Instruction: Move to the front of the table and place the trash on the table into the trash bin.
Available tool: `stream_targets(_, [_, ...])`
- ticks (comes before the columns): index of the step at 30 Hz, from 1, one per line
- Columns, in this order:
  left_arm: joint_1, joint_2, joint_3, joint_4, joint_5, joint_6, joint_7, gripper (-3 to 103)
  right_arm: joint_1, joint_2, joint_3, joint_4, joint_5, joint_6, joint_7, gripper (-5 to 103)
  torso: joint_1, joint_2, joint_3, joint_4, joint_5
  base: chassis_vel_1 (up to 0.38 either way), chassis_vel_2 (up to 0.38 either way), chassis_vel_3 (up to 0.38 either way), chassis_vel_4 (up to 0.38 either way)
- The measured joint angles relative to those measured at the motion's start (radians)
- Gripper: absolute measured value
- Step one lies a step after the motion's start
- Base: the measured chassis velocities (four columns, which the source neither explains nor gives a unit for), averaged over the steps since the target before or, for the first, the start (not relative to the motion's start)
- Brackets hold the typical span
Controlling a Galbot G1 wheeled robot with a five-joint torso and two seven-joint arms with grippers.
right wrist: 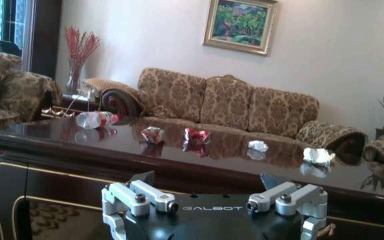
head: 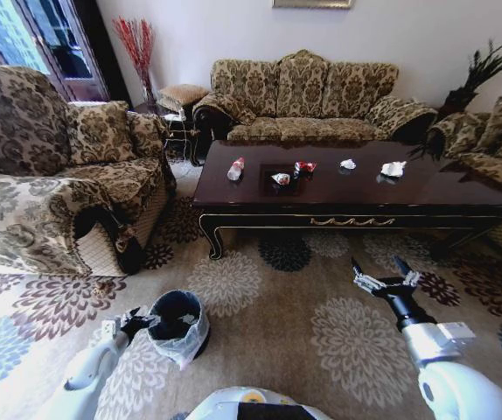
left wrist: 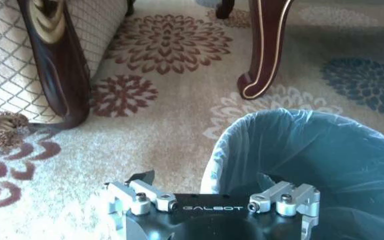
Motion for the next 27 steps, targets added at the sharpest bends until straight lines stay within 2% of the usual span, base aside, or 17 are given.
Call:
stream_targets(9, [-0.02, 0.017, 0.006, 0.01, 0.016, 0.068, 0.007, 100, -0.005, 0.005, 0.002, -0.005, -0.002, 0.009, -0.003, 100, 0.0, 0.0, 0.0, -0.0001, 0.0, 0.0, 0.0, 0.0, 0.0])
stream_targets(10, [-0.02, 0.019, 0.005, 0.01, 0.019, 0.074, 0.01, 102, -0.006, 0.005, 0.003, -0.006, -0.002, 0.01, -0.003, 100, 0.0, 0.0, 0.0, -0.0001, 0.0, 0.0, 0.0, 0.0, 0.0])
stream_targets(13, [-0.018, 0.022, 0.003, 0.01, 0.023, 0.087, 0.017, 97, -0.007, 0.005, 0.004, -0.009, -0.002, 0.013, -0.004, 100, 0.0, 0.0, 0.0, -0.0001, 0.0003, 0.0, 0.0, 0.0, 0.0])
stream_targets(16, [-0.019, 0.023, 0.003, 0.01, 0.024, 0.1, 0.022, 85, -0.007, 0.006, 0.005, -0.014, -0.002, 0.017, -0.006, 100, 0.0, 0.0, 0.0, -0.0001, 0.0001, 0.0, 0.0, 0.0, 0.0])
stream_targets(17, [-0.019, 0.023, 0.003, 0.01, 0.024, 0.1, 0.022, 85, -0.007, 0.006, 0.005, -0.014, -0.002, 0.017, -0.006, 100, 0.0, 0.0, 0.0, -0.0001, 0.0001, 0.0, 0.0, 0.0, 0.0])
stream_targets(19, [-0.019, 0.021, 0.002, 0.008, 0.031, 0.109, 0.038, 74, -0.008, 0.01, 0.005, -0.018, -0.004, 0.019, -0.008, 100, 0.0, 0.0, 0.0, -0.0001, 0.0002, 0.0, 0.0, 0.0, 0.0])
stream_targets(21, [-0.019, 0.019, 0.002, 0.008, 0.038, 0.111, 0.047, 74, -0.008, 0.011, 0.005, -0.02, -0.004, 0.02, -0.009, 100, 0.0, 0.0, 0.0, -0.0001, 0.0002, 0.0, 0.0, 0.0, 0.0])
stream_targets(22, [-0.021, 0.016, 0.004, 0.009, 0.045, 0.113, 0.053, 64, -0.008, 0.012, 0.005, -0.022, -0.005, 0.022, -0.009, 100, 0.0, 0.0, 0.0, 0.0, 0.0002, 0.0, 0.0, 0.0, 0.0])
stream_targets(24, [-0.022, 0.013, 0.005, 0.01, 0.049, 0.113, 0.055, 64, -0.008, 0.012, 0.006, -0.023, -0.005, 0.022, -0.009, 100, 0.0, 0.0, 0.0, -0.0001, 0.0002, 0.0, 0.0, 0.0, 0.0])
stream_targets(25, [-0.023, 0.01, 0.007, 0.01, 0.055, 0.113, 0.056, 53, -0.009, 0.012, 0.007, -0.024, -0.005, 0.024, -0.009, 100, 0.0, 0.0, 0.0, -0.0001, 0.0001, 0.0, 0.0, 0.0, 0.0])
stream_targets(27, [-0.024, 0.009, 0.007, 0.01, 0.057, 0.113, 0.057, 53, -0.009, 0.012, 0.008, -0.024, -0.005, 0.024, -0.009, 100, 0.0, 0.0, 0.0, -0.0001, 0.0001, 0.0, 0.0, 0.0, 0.0])
